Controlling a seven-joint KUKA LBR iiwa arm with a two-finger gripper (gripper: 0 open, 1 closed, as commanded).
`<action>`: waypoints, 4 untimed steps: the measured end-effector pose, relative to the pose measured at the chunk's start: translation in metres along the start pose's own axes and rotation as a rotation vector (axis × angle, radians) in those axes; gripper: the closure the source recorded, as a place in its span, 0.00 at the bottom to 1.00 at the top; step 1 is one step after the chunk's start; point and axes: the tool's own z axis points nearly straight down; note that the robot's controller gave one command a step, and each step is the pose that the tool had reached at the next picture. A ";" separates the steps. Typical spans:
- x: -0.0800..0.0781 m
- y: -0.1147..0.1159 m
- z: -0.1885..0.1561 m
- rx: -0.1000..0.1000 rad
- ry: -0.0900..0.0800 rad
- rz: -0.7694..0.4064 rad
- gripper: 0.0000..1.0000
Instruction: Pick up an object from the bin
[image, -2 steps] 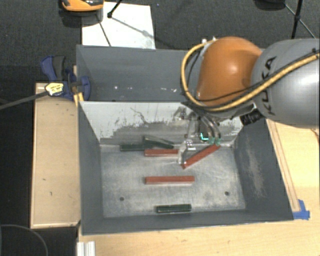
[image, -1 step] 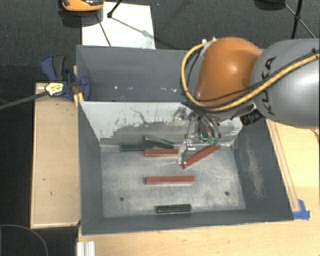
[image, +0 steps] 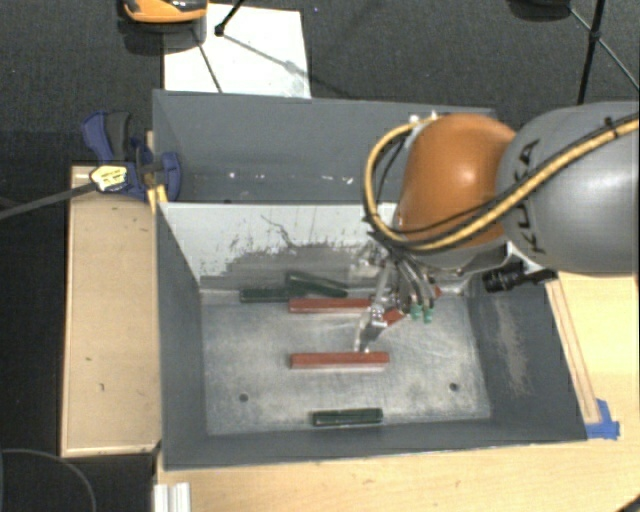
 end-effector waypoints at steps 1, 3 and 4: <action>0.005 0.001 0.029 -0.004 -0.017 0.015 0.00; 0.021 0.011 0.118 -0.002 -0.012 -0.222 1.00; 0.014 0.004 -0.047 -0.003 -0.014 -0.180 1.00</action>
Offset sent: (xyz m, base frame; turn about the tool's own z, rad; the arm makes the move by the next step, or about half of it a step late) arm -0.0224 0.0138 -0.1217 -0.2248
